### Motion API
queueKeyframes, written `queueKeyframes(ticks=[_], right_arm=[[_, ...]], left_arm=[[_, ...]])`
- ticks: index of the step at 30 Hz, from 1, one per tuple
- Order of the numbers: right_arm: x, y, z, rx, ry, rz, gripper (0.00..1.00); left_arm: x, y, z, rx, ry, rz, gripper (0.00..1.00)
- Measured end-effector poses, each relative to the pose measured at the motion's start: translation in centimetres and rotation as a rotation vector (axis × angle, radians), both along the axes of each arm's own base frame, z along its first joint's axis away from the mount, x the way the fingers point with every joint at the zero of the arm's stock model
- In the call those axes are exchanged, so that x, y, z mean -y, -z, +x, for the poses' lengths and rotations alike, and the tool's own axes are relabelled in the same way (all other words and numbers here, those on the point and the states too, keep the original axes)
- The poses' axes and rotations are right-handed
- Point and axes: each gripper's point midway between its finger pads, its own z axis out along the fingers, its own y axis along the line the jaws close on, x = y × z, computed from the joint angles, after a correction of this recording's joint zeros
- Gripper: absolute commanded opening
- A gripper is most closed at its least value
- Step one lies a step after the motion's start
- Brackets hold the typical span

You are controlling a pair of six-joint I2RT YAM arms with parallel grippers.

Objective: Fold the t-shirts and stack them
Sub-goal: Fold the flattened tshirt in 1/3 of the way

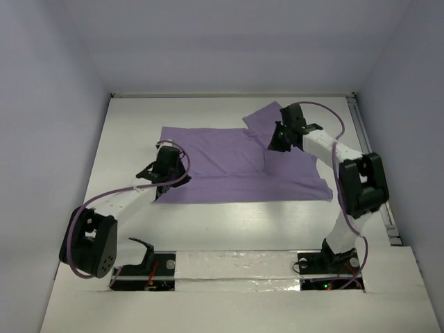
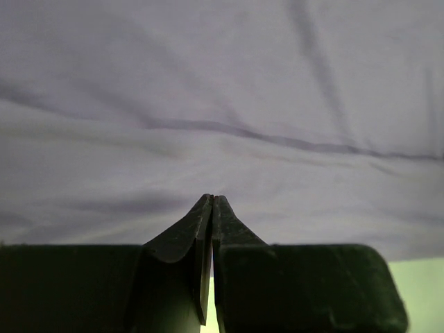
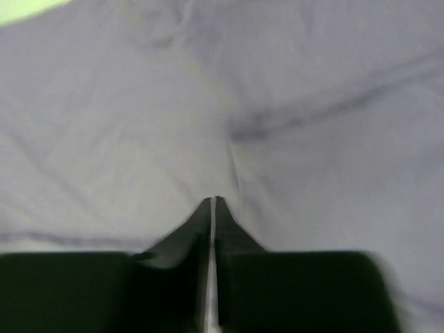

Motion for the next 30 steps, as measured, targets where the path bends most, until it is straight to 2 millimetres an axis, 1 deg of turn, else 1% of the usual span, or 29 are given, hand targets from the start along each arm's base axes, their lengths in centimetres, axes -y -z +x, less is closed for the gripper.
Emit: queueKeyframes(ticks=[3,5,6,8,9,11,13,14,17,20,22,26,27,28,29,30], right_arm=[[0.0,-2.0,-3.3,0.04,-0.027,0.038,0.0],[-0.4,-2.2,-5.4,0.042,-0.053,0.053,0.0],[-0.9,-1.8,-6.5,0.032,-0.073,0.061,0.0],[-1.8,0.1,-8.5,-0.004,-0.11,0.072,0.0],[-1.9,1.6,-9.8,-0.044,-0.123,0.073,0.0],[-1.9,4.1,-12.4,-0.124,-0.145,0.064,0.0],[-1.6,6.0,-14.2,-0.187,-0.148,0.049,0.0],[-1.5,6.6,-14.7,-0.203,-0.148,0.044,0.0],[-1.7,6.7,-14.5,-0.197,-0.144,0.056,0.0],[-1.9,6.8,-14.6,-0.18,-0.14,0.076,0.0],[-2.0,6.7,-15.1,-0.171,-0.139,0.087,0.0],[-2.3,6.6,-16.6,-0.184,-0.161,0.087,0.0],[-2.2,6.7,-17.0,-0.195,-0.163,0.082,0.0],[-2.2,6.7,-17.3,-0.207,-0.167,0.076,0.03],[-2.1,6.6,-17.4,-0.217,-0.167,0.07,0.05],[-2.1,6.4,-17.4,-0.229,-0.172,0.061,0.1]], left_arm=[[2.4,-1.3,0.6,0.027,0.056,-0.013,0.0],[3.5,-1.3,1.0,0.026,0.079,-0.015,0.0],[3.8,-0.9,1.1,0.016,0.086,-0.011,0.0],[4.0,0.1,1.2,-0.014,0.092,0.002,0.0],[4.1,0.7,1.1,-0.033,0.095,0.01,0.0],[4.1,2.0,0.7,-0.072,0.104,0.033,0.0],[4.1,2.9,0.1,-0.106,0.112,0.05,0.0],[4.0,3.4,-0.1,-0.122,0.113,0.057,0.0],[3.7,4.3,-1.1,-0.172,0.111,0.077,0.0],[3.7,4.4,-1.4,-0.186,0.098,0.069,0.0],[3.5,4.4,-2.0,-0.196,0.088,0.061,0.0],[2.6,4.4,-4.8,-0.241,0.077,0.038,0.01],[2.4,4.4,-5.4,-0.255,0.074,0.036,0.02],[2.0,4.5,-5.9,-0.277,0.067,0.039,0.06],[1.8,4.2,-6.0,-0.277,0.062,0.038,0.09],[1.4,4.0,-6.0,-0.289,0.053,0.04,0.15]])
